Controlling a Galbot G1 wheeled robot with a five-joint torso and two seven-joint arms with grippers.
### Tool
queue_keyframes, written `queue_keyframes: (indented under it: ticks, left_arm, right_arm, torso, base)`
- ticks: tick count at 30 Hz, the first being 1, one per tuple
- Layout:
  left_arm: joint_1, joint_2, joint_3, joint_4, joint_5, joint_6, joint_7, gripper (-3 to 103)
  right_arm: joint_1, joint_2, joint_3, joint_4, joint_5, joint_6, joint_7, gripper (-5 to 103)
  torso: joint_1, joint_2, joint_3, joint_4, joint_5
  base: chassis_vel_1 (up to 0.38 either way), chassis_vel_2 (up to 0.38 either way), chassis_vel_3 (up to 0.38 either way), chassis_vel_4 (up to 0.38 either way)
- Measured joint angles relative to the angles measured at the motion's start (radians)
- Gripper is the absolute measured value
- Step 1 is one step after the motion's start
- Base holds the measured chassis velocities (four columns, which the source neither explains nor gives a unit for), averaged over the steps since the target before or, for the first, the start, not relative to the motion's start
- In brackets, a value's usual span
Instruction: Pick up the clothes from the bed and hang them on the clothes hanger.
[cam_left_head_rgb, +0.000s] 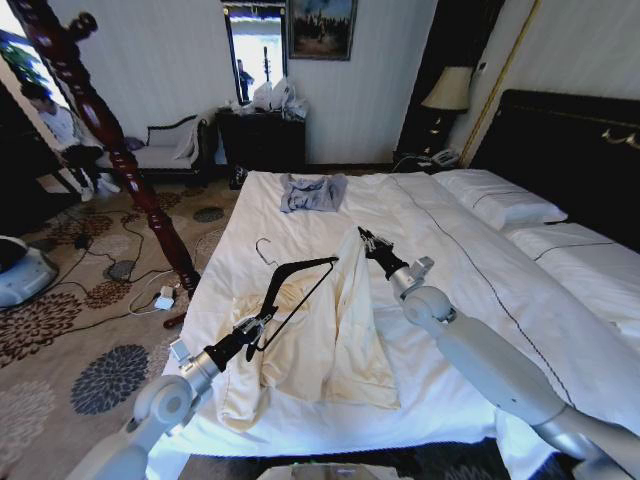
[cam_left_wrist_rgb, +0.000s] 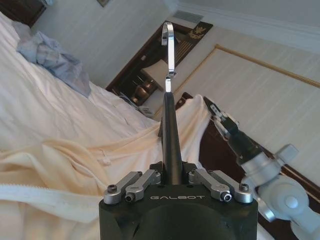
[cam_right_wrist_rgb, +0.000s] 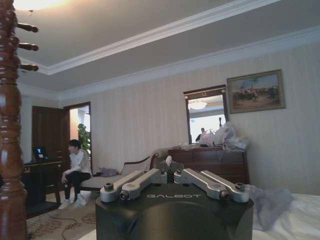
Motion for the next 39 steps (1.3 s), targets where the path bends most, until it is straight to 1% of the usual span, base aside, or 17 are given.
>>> queue_keyframes:
  ticks: [5, 9, 19, 24, 27, 29, 33, 39]
  left_arm:
    - [0.025, 0.007, 0.009, -0.023, 0.002, 0.001, 0.003, 18]
    - [0.065, 0.028, 0.005, -0.058, 0.015, 0.000, 0.010, 18]
    - [0.073, 0.052, 0.000, -0.066, 0.005, -0.001, -0.001, 18]
    - [0.057, 0.028, 0.016, -0.037, 0.005, -0.001, -0.003, 18]
    - [0.037, -0.001, 0.044, -0.005, 0.013, -0.001, -0.004, 18]
    - [0.030, -0.008, 0.049, 0.001, 0.016, -0.001, -0.004, 18]
    - [-0.023, -0.057, 0.058, 0.038, 0.003, -0.002, -0.007, 18]
    - [-0.057, -0.077, 0.071, 0.064, -0.005, -0.002, -0.009, 18]
  right_arm:
    - [0.020, 0.008, -0.008, -0.020, -0.006, 0.003, 0.000, 1]
    - [0.025, 0.010, 0.001, -0.063, -0.026, 0.004, 0.004, 1]
    - [0.018, 0.026, 0.012, -0.107, -0.043, 0.005, 0.003, 1]
    - [0.031, 0.027, 0.013, -0.079, -0.026, 0.011, 0.002, 1]
    - [0.033, 0.021, 0.020, -0.036, 0.006, 0.023, -0.008, 1]
    - [0.033, 0.019, 0.021, -0.028, 0.012, 0.026, -0.012, 1]
    - [0.013, 0.004, 0.027, 0.043, 0.046, 0.046, -0.025, 1]
    - [-0.016, -0.005, 0.028, 0.106, 0.052, 0.059, -0.037, 1]
  torso:
    - [0.000, 0.000, 0.000, -0.0001, 0.0002]
    - [0.000, 0.000, 0.000, 0.0000, 0.0002]
    - [0.000, 0.000, 0.000, -0.0001, 0.0003]
    - [0.000, 0.000, 0.000, 0.0000, -0.0001]
    - [0.000, 0.000, 0.000, 0.0000, -0.0001]
    - [0.000, 0.000, 0.000, 0.0000, 0.0000]
    - [0.000, 0.000, 0.000, -0.0003, 0.0000]
    - [0.000, 0.000, 0.000, -0.0002, 0.0000]
  base:
    - [0.000, 0.000, 0.000, 0.000]
    - [0.000, 0.000, 0.000, 0.000]
    - [0.000, 0.000, 0.000, 0.000]
    - [0.000, 0.000, 0.000, 0.000]
    - [0.000, 0.000, 0.000, 0.000]
    - [0.000, 0.000, 0.000, 0.000]
    - [0.000, 0.000, 0.000, 0.000]
    - [0.000, 0.000, 0.000, 0.000]
